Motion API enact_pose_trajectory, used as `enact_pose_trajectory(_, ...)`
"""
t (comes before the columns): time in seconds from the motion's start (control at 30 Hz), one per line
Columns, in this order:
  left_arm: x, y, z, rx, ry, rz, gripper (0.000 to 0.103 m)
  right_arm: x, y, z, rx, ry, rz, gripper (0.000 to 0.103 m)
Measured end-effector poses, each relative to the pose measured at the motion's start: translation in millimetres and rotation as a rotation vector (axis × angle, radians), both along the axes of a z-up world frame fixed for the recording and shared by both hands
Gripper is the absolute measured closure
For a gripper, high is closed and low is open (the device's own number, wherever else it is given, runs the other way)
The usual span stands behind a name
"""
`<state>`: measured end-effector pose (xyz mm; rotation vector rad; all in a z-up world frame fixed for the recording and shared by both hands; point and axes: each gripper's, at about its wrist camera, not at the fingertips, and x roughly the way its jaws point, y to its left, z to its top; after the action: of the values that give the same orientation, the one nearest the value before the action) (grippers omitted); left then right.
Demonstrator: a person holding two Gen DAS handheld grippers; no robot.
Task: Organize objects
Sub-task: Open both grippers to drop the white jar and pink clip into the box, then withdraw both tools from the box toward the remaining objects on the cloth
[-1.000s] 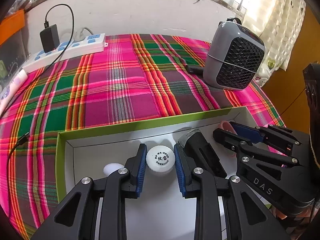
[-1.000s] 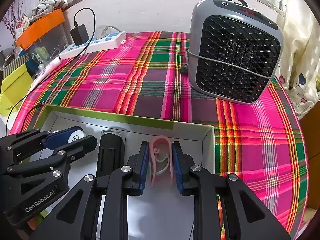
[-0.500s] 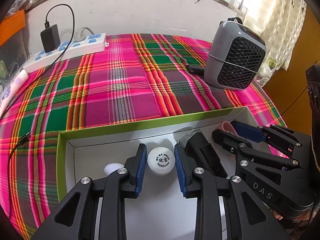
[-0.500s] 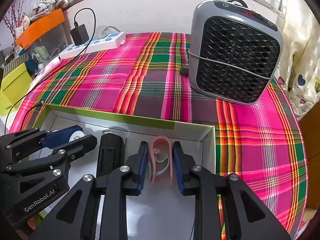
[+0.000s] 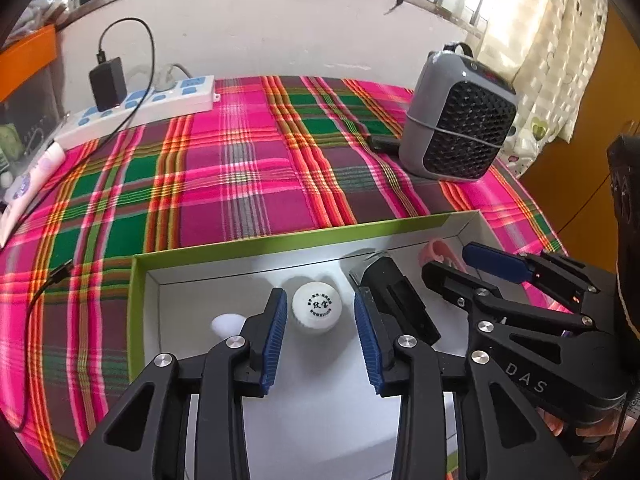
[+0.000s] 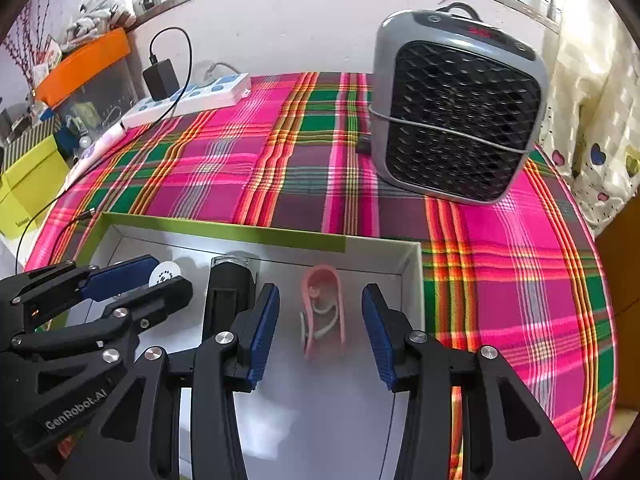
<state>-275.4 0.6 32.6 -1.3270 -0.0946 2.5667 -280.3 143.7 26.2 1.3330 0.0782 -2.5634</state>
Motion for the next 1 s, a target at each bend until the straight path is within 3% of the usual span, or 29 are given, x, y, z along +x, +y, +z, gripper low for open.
enact_pose_trajectory(1.0,87,-12,36,0.019,0.117,0.042,0.067,83,21,31,-0.095,0.098,-0.027,0.059)
